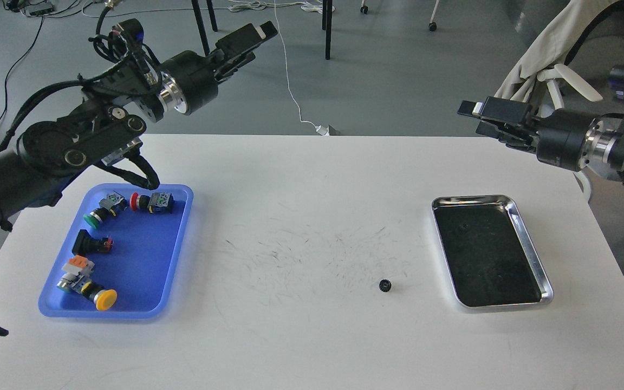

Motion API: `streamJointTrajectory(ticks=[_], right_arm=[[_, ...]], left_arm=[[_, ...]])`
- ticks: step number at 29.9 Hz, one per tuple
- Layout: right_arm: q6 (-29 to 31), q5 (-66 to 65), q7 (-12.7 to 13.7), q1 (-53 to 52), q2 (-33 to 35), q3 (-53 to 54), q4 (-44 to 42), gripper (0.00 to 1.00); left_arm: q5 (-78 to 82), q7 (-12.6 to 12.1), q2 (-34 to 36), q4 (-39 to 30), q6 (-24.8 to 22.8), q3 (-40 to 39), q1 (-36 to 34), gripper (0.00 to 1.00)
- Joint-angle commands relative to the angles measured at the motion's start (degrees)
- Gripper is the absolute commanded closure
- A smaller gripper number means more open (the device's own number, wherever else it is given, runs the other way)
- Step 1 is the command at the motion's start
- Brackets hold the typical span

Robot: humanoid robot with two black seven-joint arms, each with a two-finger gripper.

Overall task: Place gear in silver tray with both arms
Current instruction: 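Reach the right gripper down to the black gear on the table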

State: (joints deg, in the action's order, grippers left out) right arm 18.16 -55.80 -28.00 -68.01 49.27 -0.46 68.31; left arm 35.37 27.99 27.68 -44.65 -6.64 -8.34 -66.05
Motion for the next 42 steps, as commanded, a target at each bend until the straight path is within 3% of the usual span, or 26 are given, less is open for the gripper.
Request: streamJointTrajectory(ticks=[1, 5, 14, 30, 42], right_arm=[[1.08, -6.76, 0.00, -2.04, -0.05, 0.02, 3.66, 0.12], [4.51, -14.66, 0.00, -4.76, -0.58, 0.02, 7.00, 0.12], [5.83, -24.44, 0.00, -10.56, -4.44, -4.90, 8.33, 0.12], [5.83, -36.30, 0.00, -18.21, -11.03, -13.42, 8.68, 0.12], [5.83, -47.91, 0.00, -21.11, -14.73, -18.18, 11.05, 0.14]], left_arm=[[-5.04, 0.01, 4.74, 0.01, -0.83, -0.19, 0.92, 0.03], [-8.12, 0.01, 8.26, 0.27, -3.28, -0.19, 2.15, 0.03], [-18.58, 0.01, 12.92, 0.53, -10.40, -2.47, 7.86, 0.02], [-23.86, 0.01, 14.24, 1.41, -20.42, -6.42, 14.89, 0.02], [-26.06, 0.01, 14.95, 2.82, -21.36, -7.39, 18.41, 0.01]])
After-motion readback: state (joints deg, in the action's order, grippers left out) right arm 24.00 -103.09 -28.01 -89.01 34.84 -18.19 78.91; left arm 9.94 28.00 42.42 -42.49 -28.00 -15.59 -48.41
